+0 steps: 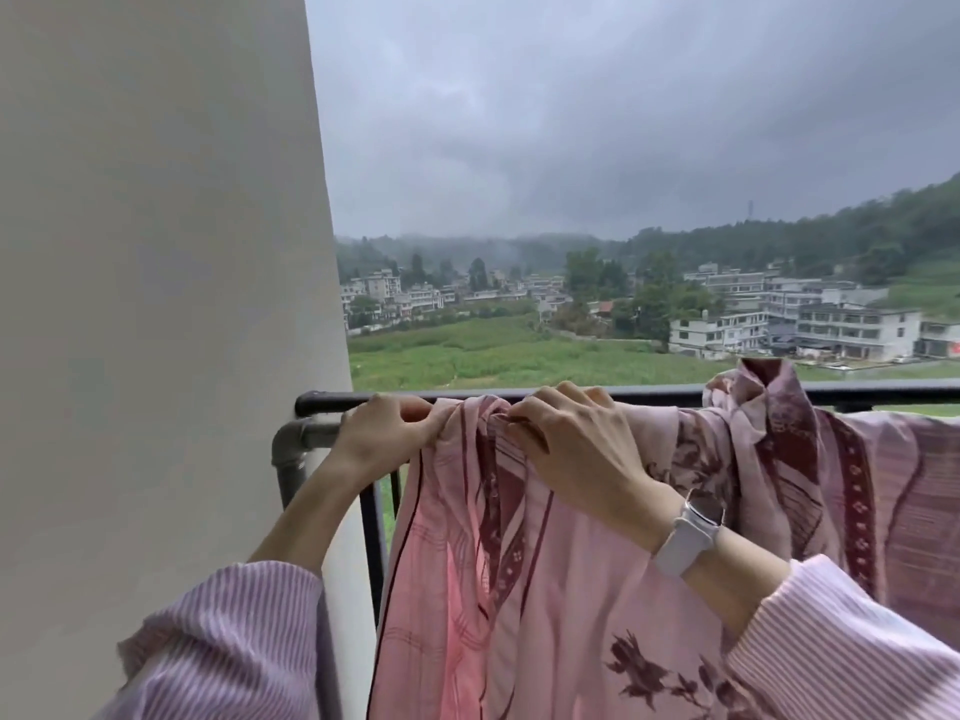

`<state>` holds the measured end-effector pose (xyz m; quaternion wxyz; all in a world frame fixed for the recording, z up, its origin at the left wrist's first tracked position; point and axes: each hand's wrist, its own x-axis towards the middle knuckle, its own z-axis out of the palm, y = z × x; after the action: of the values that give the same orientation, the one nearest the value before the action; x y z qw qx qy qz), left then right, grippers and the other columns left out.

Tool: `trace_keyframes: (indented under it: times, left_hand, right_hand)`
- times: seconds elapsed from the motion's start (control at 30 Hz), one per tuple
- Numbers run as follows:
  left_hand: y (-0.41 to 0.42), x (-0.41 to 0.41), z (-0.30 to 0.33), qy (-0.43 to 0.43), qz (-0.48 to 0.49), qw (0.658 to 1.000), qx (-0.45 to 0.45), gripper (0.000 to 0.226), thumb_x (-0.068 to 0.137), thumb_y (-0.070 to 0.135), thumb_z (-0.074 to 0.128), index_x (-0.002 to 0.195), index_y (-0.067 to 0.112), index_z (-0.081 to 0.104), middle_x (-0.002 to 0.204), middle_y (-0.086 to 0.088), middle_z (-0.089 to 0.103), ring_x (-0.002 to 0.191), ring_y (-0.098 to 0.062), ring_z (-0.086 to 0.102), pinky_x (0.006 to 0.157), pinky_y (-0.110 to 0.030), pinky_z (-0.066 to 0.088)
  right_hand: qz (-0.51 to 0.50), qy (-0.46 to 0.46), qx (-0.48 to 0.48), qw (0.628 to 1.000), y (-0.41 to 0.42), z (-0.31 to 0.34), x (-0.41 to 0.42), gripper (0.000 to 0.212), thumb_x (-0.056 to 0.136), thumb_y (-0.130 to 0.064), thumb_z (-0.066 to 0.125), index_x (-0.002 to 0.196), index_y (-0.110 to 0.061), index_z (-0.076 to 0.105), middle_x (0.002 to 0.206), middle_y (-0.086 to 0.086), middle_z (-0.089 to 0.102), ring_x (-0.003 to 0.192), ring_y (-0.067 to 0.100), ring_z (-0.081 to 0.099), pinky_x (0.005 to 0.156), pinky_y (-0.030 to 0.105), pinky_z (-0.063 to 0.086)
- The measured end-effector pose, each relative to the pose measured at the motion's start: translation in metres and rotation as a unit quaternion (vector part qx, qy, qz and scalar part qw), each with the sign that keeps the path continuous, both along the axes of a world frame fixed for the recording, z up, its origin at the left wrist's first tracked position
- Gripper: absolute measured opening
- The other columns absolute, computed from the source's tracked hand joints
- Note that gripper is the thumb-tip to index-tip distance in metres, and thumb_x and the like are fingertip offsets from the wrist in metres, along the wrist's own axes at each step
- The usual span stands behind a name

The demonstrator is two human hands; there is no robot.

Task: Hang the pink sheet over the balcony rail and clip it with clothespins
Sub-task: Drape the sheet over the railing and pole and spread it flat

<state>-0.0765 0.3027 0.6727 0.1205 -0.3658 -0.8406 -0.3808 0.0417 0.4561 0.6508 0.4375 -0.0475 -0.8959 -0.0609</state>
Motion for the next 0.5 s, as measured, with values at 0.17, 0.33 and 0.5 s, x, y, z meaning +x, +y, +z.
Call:
trace_keyframes:
  times: [0.17,0.33,0.5]
  left_hand:
    - [-0.001,0.006,-0.004,0.081,-0.007,0.989,0.126,0.017,0.081,0.023,0.066,0.085,0.006,0.069,0.077,-0.003,0.068,0.065,-0.008,0.059,0.058,-0.01,0.042]
    - [-0.027,-0.012,0.0,0.085,0.11,0.955,0.262,0.027,0.091,0.023,0.052,0.092,0.0,0.066,0.088,-0.01,0.067,0.079,-0.023,0.057,0.062,-0.021,0.035]
    - [-0.049,-0.016,0.0,0.098,0.093,0.971,0.197,0.037,0.091,0.026,0.05,0.058,0.01,0.049,0.057,-0.005,0.052,0.056,-0.021,0.045,0.053,-0.029,0.027]
  right_hand:
    - [-0.009,0.069,0.03,0.997,0.003,-0.015,0.004,0.005,0.083,-0.017,0.055,0.083,-0.016,0.06,0.081,-0.002,0.066,0.078,0.024,0.061,0.079,0.036,0.036]
    - [-0.031,0.041,-0.002,0.999,-0.013,-0.008,0.015,0.03,0.08,-0.027,0.034,0.078,-0.013,0.06,0.078,0.001,0.067,0.078,0.024,0.061,0.088,0.038,0.034]
    - [0.122,0.054,-0.088,0.987,-0.046,0.028,-0.021,0.027,0.092,-0.023,0.039,0.098,-0.011,0.063,0.1,0.005,0.066,0.092,0.023,0.059,0.077,0.033,0.045]
